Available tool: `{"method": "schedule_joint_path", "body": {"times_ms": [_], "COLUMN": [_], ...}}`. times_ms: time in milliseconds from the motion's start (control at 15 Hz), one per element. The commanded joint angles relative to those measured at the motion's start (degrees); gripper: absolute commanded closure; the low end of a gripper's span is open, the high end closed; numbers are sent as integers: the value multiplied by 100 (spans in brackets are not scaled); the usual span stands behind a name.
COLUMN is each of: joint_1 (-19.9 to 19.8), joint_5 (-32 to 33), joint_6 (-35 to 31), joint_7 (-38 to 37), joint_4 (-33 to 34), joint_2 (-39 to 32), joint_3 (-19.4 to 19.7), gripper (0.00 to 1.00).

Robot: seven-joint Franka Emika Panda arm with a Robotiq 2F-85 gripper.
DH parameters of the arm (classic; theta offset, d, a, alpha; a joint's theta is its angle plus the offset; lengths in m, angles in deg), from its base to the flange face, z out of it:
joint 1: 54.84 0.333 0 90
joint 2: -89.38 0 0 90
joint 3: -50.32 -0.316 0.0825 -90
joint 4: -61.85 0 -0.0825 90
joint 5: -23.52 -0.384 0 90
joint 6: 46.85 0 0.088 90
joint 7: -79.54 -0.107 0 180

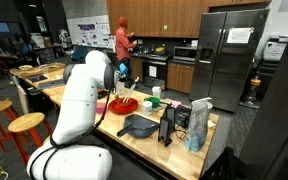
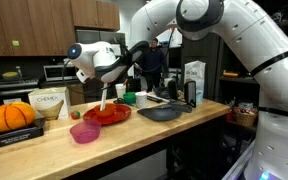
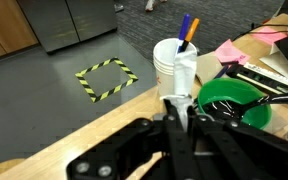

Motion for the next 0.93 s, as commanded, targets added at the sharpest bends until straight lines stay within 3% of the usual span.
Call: {"method": "schedule_joint_path", "body": {"times_ms": [0, 333, 533, 867], "joint_1": [-104, -6, 101, 178], "joint_5": [-532, -1375, -1247, -911], "joint_6": [125, 1124, 1682, 1651], "joint_7": [375, 1126, 1151, 869], "joint_4": [-214, -152, -29, 9], "joint_2": [286, 383, 318, 217], "joint_3": [-151, -150, -57, -48], "gripper": [98, 98, 98, 98]}}
